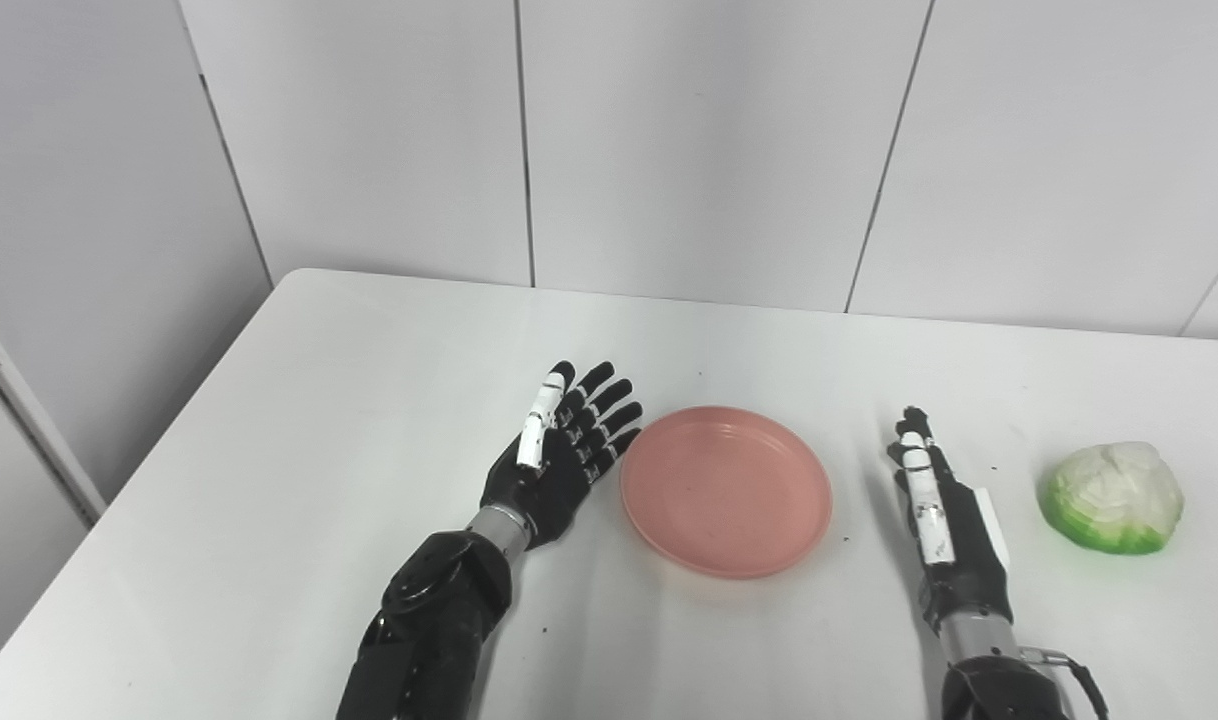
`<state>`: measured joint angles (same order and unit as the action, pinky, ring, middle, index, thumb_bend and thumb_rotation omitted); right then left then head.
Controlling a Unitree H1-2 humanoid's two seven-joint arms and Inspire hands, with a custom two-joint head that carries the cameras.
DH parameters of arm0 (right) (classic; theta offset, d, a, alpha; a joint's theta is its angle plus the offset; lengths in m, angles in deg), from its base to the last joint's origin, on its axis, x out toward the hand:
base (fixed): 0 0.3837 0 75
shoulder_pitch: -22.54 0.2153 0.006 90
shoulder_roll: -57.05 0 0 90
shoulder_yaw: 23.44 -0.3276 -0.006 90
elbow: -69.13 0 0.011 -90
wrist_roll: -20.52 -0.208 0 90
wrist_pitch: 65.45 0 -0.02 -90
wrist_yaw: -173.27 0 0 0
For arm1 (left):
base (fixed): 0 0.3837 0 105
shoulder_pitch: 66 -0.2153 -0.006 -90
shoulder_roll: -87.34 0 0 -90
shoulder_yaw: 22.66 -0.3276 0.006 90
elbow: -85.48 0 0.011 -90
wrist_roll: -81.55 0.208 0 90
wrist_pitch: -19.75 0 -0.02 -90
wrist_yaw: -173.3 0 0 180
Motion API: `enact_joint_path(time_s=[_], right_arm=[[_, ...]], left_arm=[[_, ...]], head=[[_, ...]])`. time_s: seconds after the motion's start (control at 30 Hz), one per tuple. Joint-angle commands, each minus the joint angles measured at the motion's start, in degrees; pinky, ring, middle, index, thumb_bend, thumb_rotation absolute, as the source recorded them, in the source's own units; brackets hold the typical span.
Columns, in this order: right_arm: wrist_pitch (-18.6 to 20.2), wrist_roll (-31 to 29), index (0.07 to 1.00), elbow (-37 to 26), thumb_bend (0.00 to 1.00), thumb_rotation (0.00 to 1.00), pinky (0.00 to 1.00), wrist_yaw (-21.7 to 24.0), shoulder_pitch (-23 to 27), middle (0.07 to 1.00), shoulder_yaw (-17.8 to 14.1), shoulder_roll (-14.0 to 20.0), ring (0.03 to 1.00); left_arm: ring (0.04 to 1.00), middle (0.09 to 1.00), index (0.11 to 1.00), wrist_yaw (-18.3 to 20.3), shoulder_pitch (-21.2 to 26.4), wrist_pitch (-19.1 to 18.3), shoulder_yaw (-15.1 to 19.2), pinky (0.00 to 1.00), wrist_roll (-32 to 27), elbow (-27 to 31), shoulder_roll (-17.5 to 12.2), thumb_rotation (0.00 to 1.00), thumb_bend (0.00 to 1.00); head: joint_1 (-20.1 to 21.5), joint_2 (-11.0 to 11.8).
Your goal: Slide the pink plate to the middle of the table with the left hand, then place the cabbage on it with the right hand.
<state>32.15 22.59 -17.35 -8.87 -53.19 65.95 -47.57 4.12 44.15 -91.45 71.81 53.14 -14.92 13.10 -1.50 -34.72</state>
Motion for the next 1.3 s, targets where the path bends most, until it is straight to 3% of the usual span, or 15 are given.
enact_joint_path(time_s=[0.0, 0.67, 0.87, 1.1, 1.27], right_arm=[[-1.82, 0.93, 0.951, -1.02, 0.18, 1.0, 0.97, -0.87, 1.51, 0.955, 0.38, -0.5, 0.943], [-1.07, 1.62, 0.952, -0.95, 0.22, 1.0, 0.97, -2.09, 2.01, 0.953, 0.25, -2.03, 0.94], [-2.1, 3.95, 0.958, -0.33, 0.21, 1.0, 0.94, -3.17, 2.91, 0.957, 0.5, -1.63, 0.945], [-4.27, 9.6, 0.95, -0.04, 0.25, 1.0, 0.93, -5.71, 4.55, 0.947, 1.85, -0.27, 0.941], [-6.82, 15.23, 0.927, -0.89, 0.4, 1.0, 0.87, -8.99, 6.1, 0.926, 2.9, 0.61, 0.908]], left_arm=[[0.936, 0.949, 0.941, 1.89, 0.99, -0.02, -0.57, 0.93, -0.35, 2.37, -0.1, 1.0, 0.43], [0.94, 0.949, 0.939, 4.6, 0.42, -0.81, -0.45, 0.93, -0.3, 2.17, -1.46, 1.0, 0.43], [0.94, 0.947, 0.933, 3.33, 0.29, 0.92, -0.15, 0.94, 1.76, 1.38, -1.78, 1.0, 0.44], [0.942, 0.955, 0.943, 5.71, 0.66, 3.47, 0.76, 0.94, 1.81, -2.26, -3.33, 1.0, 0.45], [0.944, 0.956, 0.945, 8.2, 1.18, 5.42, 1.64, 0.95, 1.16, -5.93, -4.74, 1.0, 0.45]], head=[[0.46, -0.06], [5.47, -0.52], [10.82, 0.61], [16.98, 2.79], [21.29, 3.74]])
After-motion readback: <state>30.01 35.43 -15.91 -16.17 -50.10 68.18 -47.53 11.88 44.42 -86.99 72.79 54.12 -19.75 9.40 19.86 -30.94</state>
